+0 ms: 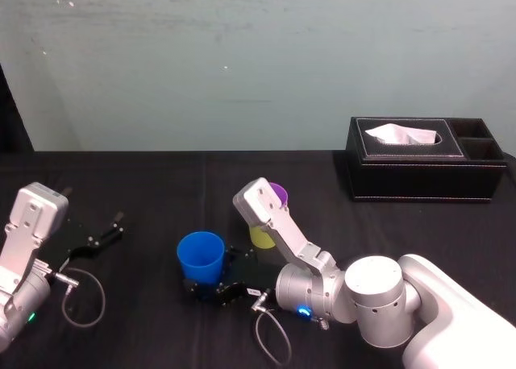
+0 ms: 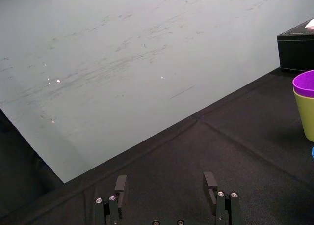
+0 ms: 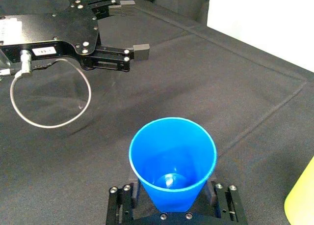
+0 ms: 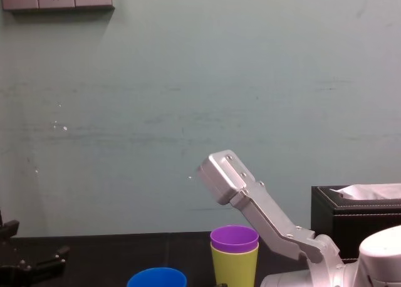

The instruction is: Stack the three plastic cups sequentially using one hand.

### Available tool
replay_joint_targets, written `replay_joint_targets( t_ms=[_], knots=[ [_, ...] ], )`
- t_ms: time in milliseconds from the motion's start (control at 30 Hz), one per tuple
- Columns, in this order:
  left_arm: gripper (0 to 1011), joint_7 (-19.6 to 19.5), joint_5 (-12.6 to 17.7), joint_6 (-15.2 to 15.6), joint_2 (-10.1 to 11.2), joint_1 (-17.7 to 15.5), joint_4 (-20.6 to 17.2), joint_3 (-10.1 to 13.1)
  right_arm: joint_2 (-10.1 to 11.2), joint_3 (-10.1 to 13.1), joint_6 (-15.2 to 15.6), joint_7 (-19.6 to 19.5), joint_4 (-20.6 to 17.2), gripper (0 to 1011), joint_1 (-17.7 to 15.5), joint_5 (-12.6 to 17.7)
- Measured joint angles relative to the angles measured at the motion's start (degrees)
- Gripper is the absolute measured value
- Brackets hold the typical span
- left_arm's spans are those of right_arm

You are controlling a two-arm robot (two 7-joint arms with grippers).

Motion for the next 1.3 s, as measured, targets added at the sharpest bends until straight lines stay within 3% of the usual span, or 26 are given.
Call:
replay_joint_targets(
  t_ms=[67, 200, 667, 1300],
  knots=[
    [1000, 0.00, 0.00, 0.00, 0.00, 0.00, 0.00, 0.00, 0.01, -0.01, 0.01, 0.00, -0.02, 754, 0.00, 0.01],
    [1000, 0.00, 0.00, 0.00, 0.00, 0.00, 0.00, 0.00, 0.03, -0.04, 0.03, 0.00, -0.04, 710, 0.00, 0.01],
    [1000, 0.00, 0.00, 0.00, 0.00, 0.00, 0.00, 0.00, 0.35, 0.60, 0.06, -0.30, -1.02, 705, -0.52, 0.18],
    [1000, 0.00, 0.00, 0.00, 0.00, 0.00, 0.00, 0.00, 3.60, 5.51, 5.48, -2.67, -11.94, 705, -1.39, 3.12]
  ],
)
